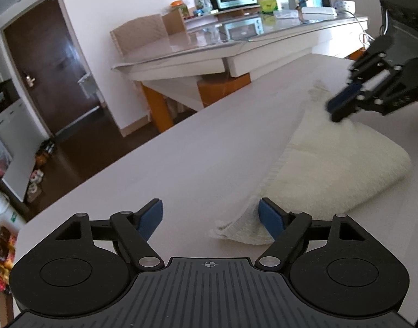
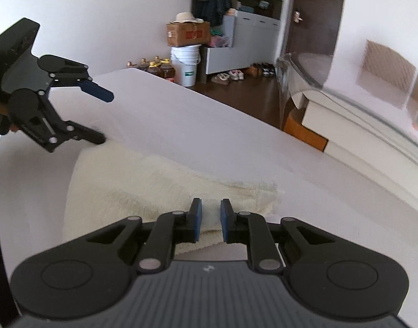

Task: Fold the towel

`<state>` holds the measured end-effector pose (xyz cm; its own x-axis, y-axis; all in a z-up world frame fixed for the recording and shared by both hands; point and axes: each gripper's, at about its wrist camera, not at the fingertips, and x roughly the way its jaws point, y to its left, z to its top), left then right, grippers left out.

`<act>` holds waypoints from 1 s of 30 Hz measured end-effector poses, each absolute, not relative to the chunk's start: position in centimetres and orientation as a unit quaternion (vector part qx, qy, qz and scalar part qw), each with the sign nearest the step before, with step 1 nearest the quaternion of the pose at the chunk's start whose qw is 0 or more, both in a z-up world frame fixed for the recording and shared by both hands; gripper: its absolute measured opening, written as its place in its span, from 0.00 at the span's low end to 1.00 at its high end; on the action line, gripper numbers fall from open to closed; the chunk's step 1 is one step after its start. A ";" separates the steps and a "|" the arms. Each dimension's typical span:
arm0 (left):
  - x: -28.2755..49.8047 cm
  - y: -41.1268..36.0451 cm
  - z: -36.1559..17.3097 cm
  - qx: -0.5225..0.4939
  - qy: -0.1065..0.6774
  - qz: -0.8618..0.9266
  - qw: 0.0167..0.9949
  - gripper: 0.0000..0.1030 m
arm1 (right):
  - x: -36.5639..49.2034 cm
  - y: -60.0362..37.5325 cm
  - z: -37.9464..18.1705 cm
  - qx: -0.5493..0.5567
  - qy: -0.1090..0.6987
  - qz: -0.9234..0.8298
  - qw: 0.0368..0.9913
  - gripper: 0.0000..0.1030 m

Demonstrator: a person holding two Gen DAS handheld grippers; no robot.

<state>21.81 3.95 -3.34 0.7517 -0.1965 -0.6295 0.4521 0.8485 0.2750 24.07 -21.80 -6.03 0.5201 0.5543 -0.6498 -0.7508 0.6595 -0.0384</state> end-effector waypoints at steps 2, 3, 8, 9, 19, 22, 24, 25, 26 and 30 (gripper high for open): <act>22.6 4.0 -3.3 0.214 0.302 -0.173 0.913 0.81 | 23.1 -21.8 -5.8 -0.151 0.314 0.375 0.859 0.18; 23.1 4.0 -3.3 0.216 0.301 -0.171 0.913 0.81 | 22.6 -21.9 -5.7 -0.145 0.317 0.372 0.860 0.18; 24.4 3.7 -3.3 0.223 0.298 -0.165 0.913 0.81 | 20.9 -21.8 -5.6 -0.124 0.319 0.364 0.866 0.18; 24.2 3.6 -3.3 0.226 0.296 -0.163 0.914 0.81 | 20.8 -21.9 -5.5 -0.122 0.318 0.364 0.867 0.18; 18.3 2.0 -1.7 0.194 0.274 -0.217 0.917 0.78 | 17.5 -20.7 -3.7 -0.093 0.294 0.408 0.859 0.18; 17.8 1.1 -2.4 0.200 0.280 -0.226 0.911 0.78 | 16.8 -19.7 -4.1 -0.100 0.296 0.423 0.851 0.18; 17.4 0.5 -2.9 0.212 0.285 -0.229 0.907 0.78 | 16.5 -19.3 -4.7 -0.118 0.308 0.421 0.845 0.18; 17.2 0.3 -3.0 0.216 0.284 -0.227 0.906 0.78 | 16.2 -19.3 -4.8 -0.126 0.311 0.419 0.844 0.18; 17.0 0.2 -3.1 0.219 0.282 -0.225 0.906 0.78 | 16.0 -19.4 -4.9 -0.128 0.314 0.418 0.843 0.18; 16.5 0.2 -2.8 0.209 0.280 -0.223 0.910 0.78 | 16.0 -20.7 -4.2 -0.106 0.308 0.408 0.853 0.18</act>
